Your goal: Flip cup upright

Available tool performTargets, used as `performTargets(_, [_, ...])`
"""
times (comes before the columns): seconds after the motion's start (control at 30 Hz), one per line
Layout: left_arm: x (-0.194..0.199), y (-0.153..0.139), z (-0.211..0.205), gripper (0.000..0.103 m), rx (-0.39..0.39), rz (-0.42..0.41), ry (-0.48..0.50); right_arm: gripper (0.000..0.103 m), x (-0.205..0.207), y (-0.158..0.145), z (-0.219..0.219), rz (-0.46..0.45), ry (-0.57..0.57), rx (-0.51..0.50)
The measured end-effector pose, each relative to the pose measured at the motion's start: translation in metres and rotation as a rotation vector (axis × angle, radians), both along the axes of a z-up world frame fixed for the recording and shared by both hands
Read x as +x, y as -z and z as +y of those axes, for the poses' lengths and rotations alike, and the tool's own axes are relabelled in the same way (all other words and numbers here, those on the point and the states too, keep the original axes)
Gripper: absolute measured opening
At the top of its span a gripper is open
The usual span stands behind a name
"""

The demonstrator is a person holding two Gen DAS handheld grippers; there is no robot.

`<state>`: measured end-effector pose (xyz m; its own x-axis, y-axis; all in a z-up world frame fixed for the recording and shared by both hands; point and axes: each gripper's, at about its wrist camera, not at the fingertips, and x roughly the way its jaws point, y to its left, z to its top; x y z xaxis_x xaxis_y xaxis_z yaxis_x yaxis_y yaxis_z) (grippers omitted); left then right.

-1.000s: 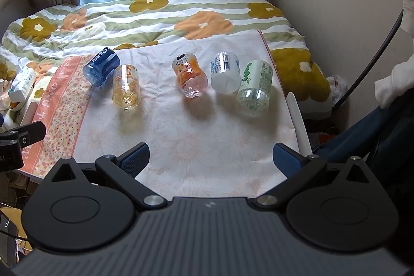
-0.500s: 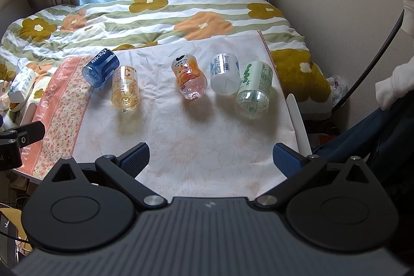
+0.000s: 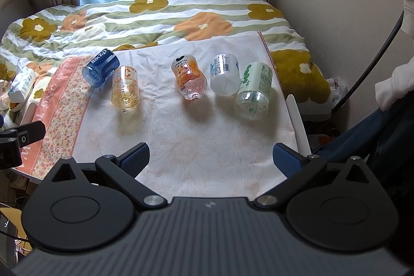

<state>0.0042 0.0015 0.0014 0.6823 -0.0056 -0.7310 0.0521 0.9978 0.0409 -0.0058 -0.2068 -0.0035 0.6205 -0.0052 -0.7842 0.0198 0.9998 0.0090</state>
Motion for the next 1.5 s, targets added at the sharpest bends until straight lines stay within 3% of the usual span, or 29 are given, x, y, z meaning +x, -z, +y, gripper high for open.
performTargets(0.9, [0.011, 0.001, 0.001, 0.102, -0.016, 0.013, -0.018, 0.103, 0.008, 0.0, 0.0, 0.002, -0.003, 0.003])
performTargets(1.17, [0.05, 0.01, -0.005, 0.102, -0.042, 0.074, -0.039, 0.103, 0.033, 0.011, -0.001, 0.029, -0.041, -0.008])
performTargets(1.5, [0.121, 0.035, -0.017, 0.102, -0.05, 0.149, -0.079, 0.103, 0.079, 0.047, -0.006, 0.1, -0.115, 0.009])
